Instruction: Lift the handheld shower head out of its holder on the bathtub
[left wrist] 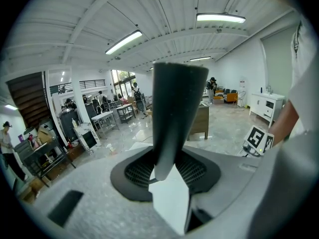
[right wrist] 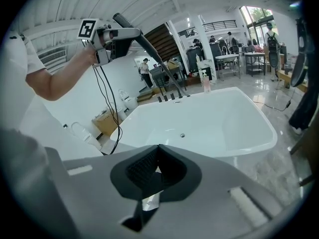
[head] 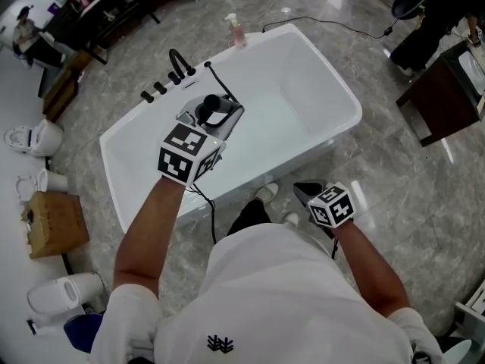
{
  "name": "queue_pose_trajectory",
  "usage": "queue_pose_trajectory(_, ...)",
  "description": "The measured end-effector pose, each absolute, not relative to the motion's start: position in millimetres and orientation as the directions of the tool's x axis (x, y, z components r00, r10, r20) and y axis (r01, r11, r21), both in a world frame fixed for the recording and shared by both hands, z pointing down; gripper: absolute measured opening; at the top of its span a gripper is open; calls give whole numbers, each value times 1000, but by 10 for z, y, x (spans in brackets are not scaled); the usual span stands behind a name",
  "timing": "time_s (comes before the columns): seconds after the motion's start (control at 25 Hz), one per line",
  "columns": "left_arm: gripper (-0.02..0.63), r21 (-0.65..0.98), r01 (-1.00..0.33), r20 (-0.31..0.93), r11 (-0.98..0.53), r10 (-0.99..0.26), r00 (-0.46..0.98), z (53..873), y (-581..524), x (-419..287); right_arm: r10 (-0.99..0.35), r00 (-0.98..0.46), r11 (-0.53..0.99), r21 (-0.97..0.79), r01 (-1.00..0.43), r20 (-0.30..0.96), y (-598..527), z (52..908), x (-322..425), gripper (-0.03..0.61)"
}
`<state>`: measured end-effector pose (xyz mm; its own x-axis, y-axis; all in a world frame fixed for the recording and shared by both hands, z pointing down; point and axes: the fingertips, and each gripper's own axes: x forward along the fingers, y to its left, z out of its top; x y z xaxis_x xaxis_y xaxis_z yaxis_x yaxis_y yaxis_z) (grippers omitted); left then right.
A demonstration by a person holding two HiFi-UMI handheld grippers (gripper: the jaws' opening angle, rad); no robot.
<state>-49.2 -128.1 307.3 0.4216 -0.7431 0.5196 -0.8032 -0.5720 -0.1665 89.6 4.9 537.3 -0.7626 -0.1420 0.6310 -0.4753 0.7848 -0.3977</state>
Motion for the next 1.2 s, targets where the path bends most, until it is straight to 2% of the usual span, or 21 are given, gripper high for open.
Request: queue_pose_trajectory(1.2,140,-164,-782,544,-601,-717,437,3147,-1313,-382,-168,-758,765,-402,-503,630,47,5458,1041,12)
